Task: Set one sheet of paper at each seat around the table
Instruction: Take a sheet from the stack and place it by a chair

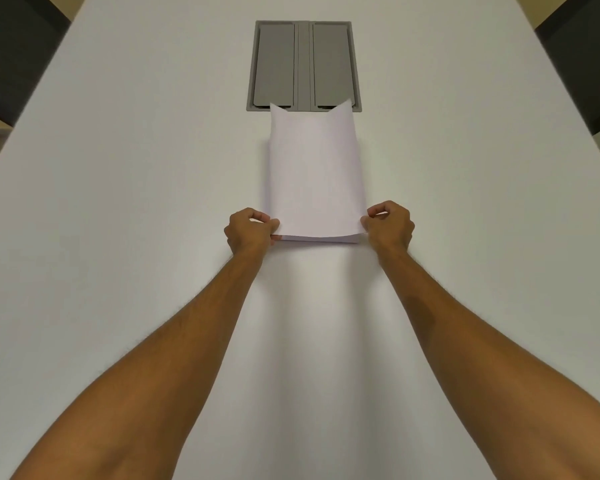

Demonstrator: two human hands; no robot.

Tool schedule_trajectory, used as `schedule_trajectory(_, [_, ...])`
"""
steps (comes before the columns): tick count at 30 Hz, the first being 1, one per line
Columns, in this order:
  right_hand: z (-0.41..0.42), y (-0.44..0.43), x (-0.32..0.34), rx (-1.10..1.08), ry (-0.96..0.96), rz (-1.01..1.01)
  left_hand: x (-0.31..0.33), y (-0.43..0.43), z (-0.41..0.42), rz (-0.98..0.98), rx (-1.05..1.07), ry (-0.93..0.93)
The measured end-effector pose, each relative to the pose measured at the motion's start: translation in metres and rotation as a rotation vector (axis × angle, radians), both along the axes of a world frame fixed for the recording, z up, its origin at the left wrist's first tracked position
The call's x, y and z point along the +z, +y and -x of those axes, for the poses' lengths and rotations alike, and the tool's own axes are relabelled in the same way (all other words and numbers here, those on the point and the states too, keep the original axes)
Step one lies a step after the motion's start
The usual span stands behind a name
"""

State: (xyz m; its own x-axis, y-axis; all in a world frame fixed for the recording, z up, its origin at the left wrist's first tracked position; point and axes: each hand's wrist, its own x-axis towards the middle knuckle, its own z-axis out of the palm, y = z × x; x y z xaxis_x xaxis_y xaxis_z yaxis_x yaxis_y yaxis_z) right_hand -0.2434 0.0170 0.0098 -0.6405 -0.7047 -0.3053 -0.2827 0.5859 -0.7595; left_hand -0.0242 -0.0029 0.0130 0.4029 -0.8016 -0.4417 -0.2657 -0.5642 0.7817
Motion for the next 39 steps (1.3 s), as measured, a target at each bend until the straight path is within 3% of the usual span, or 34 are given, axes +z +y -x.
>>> schedule_trajectory(10, [-0.003,0.083,0.061,-0.070,-0.640,0.232,0.047,0.054,-0.026,0.142,0.120,0.294])
schedule_trajectory(16, [-0.028,0.154,0.104,-0.105,-0.817,0.314,0.095,0.127,-0.021,0.254,0.214,0.765])
schedule_trajectory(19, [-0.049,0.191,0.114,-0.132,-0.893,0.339,0.109,0.166,-0.006,0.253,0.176,0.889])
schedule_trajectory(29, [-0.089,0.289,0.133,0.074,-0.992,0.229,0.135,0.256,-0.012,0.316,0.170,0.682])
schedule_trajectory(39, [-0.052,0.326,0.161,0.104,-1.181,0.288,0.149,0.333,-0.063,0.369,0.163,0.608])
